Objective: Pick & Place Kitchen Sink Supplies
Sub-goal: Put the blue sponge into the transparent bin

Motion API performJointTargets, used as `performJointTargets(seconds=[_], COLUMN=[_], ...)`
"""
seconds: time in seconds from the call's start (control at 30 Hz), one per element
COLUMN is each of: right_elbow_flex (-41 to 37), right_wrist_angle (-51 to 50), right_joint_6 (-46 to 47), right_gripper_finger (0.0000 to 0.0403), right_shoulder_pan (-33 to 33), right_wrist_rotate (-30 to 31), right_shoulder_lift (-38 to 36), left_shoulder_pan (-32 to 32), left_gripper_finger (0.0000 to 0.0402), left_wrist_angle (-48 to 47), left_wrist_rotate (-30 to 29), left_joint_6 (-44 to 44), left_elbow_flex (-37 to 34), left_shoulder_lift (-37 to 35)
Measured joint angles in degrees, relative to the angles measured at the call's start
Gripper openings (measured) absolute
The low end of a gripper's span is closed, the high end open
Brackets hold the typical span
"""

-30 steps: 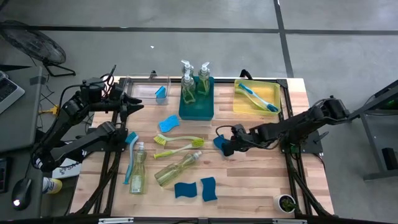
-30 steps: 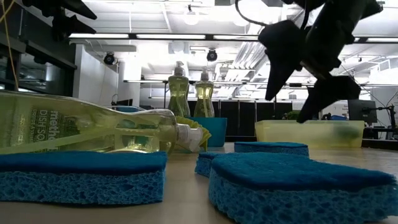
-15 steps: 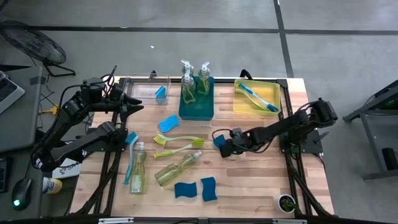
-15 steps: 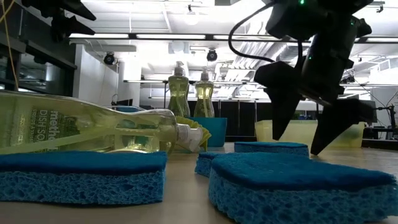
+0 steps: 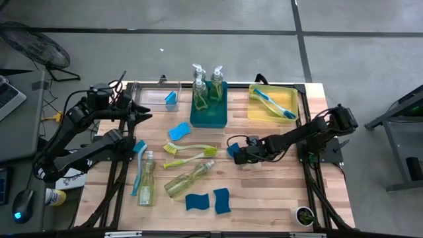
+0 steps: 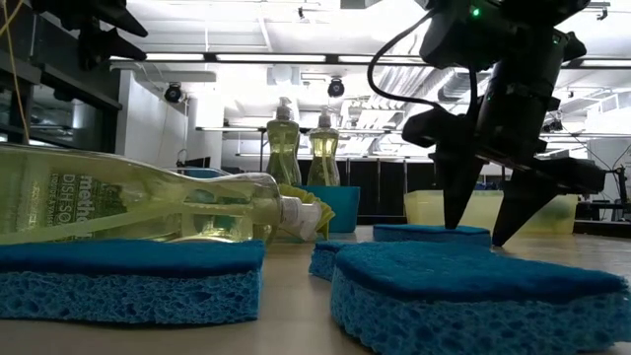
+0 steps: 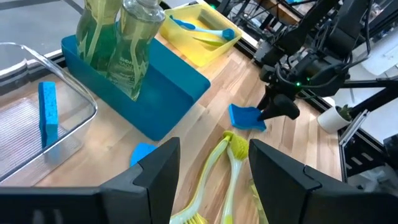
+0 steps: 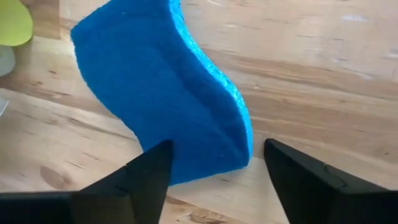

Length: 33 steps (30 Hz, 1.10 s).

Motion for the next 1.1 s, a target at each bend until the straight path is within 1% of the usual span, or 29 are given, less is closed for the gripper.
performJointTargets(seconds=[0.4, 0.67, 0.73, 0.9, 0.97, 1.1], right_elbow_flex=[-0.1, -0.1, -0.1, 0.1, 1.3, 5.0], right_wrist_angle=[0.0, 0.5, 0.7, 1.2, 1.7, 1.9], right_joint_6=[3.3, 3.4, 3.4, 2.5, 1.1, -2.9], right_gripper_finger=[0.0106, 0.0019, 0.0008, 0.0004, 0.0004, 0.0002], right_shoulder_pan=[0.0, 0.0, 0.1, 0.2, 0.2, 0.2], right_wrist_rotate=[-0.6, 0.0, 0.6, 2.3, 4.0, 8.1], right_shoulder_lift=[0.1, 0.2, 0.2, 0.1, 0.3, 0.3], left_shoulder_pan=[0.0, 0.0, 0.0, 0.0, 0.0, 0.0], left_gripper_finger=[0.0188, 0.0188, 0.0188, 0.0188, 0.0188, 0.0188], left_wrist_angle=[-0.4, -0.4, -0.4, -0.3, -0.3, -0.3], left_wrist_rotate=[0.0, 0.0, 0.0, 0.0, 0.3, 3.2], left_joint_6=[1.3, 1.3, 1.3, 1.0, 0.9, 0.9], left_elbow_flex=[0.0, 0.0, 0.0, 0.0, 0.0, 0.0], left_shoulder_lift=[0.0, 0.0, 0.0, 0.0, 0.0, 0.0])
